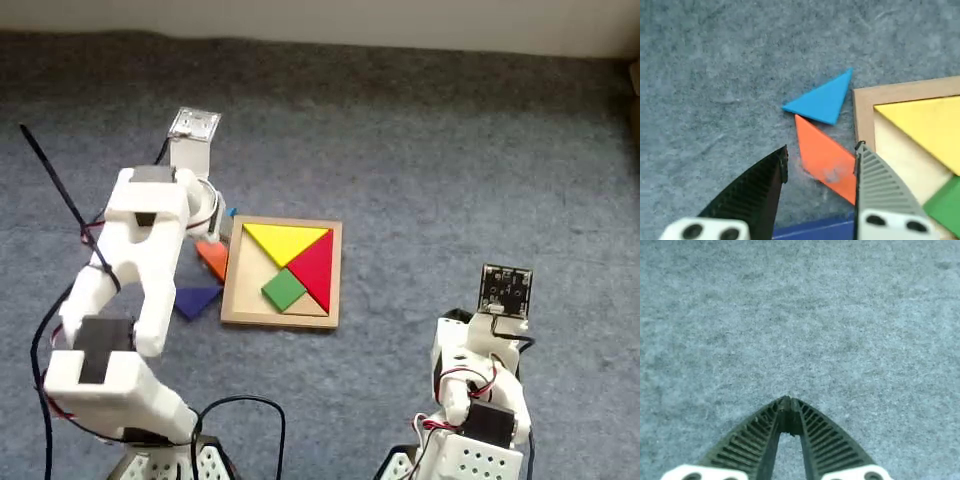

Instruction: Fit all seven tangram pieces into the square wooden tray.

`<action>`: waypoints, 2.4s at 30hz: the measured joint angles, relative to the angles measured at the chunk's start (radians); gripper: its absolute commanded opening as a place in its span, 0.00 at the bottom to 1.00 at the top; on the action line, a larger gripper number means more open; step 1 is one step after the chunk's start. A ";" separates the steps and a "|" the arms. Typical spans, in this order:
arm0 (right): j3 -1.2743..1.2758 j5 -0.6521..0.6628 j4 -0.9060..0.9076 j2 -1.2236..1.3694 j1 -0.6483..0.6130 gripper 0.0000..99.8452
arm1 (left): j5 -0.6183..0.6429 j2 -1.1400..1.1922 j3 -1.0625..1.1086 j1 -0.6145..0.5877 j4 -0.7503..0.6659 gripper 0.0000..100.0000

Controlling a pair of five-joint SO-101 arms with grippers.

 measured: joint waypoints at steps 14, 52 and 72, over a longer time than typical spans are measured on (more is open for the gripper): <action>0.000 0.000 0.000 0.000 0.000 0.01 | -0.361 0.520 -0.723 -0.032 0.356 0.25; 0.000 0.000 0.000 0.000 0.000 0.01 | -0.422 0.671 -1.046 0.028 0.565 0.16; 0.000 0.000 0.000 0.000 0.000 0.01 | -0.657 0.807 -1.100 -0.021 0.571 0.22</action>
